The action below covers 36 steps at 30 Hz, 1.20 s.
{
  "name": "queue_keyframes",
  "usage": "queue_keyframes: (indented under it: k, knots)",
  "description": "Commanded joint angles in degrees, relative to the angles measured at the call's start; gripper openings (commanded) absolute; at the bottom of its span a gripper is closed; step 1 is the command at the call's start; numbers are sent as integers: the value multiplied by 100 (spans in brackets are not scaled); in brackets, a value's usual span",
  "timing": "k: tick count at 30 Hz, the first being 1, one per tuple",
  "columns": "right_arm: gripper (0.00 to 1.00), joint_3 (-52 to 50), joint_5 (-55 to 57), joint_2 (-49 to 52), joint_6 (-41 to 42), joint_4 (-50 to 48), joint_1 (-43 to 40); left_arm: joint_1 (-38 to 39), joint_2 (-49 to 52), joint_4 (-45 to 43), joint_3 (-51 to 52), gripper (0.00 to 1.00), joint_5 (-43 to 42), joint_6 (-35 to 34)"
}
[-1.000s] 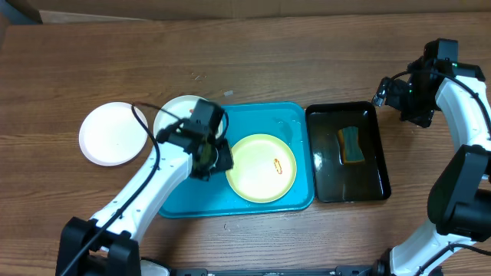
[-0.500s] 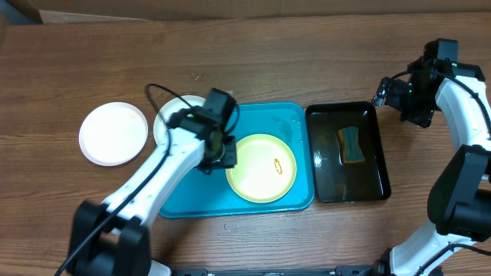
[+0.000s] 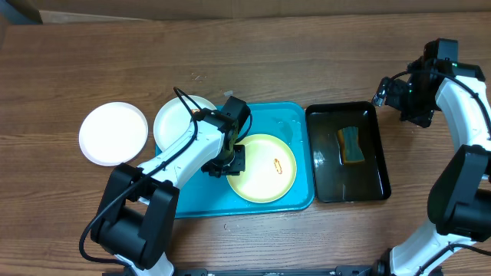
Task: Clean dirty plates on tray and stack at the side
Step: 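Hold the yellow plate steady with the left gripper on the tray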
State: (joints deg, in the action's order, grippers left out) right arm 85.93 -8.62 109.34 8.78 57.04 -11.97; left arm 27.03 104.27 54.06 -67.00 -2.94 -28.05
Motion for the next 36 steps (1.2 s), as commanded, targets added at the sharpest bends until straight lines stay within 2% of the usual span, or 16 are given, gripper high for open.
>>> queue_keyframes:
  k: [1, 3, 6, 10, 11, 20, 24, 36]
  knots:
    - [100, 55, 0, -20, 0, -13, 4, 26, 61, -55, -55, 24, -26, 83]
    - [100, 55, 0, -20, 0, -13, 4, 26, 61, -57, -55, 19, -26, 81]
    - [100, 55, 0, -20, 0, -13, 4, 26, 61, -57, -55, 18, -24, 79]
    - [100, 55, 0, -20, 0, -13, 4, 28, 63, -59, -55, 30, -4, 79]
    - [100, 55, 0, -20, 0, -13, 4, 28, 63, -61, -55, 31, 0, 79]
    - [100, 55, 0, -20, 0, -13, 4, 28, 192, -92, -55, 28, 15, 79]
    - [100, 55, 0, -20, 0, -13, 4, 28, 203, -96, -55, 22, 15, 59]
    - [100, 55, 0, -20, 0, -13, 4, 26, 256, -103, -55, 22, 26, 59]
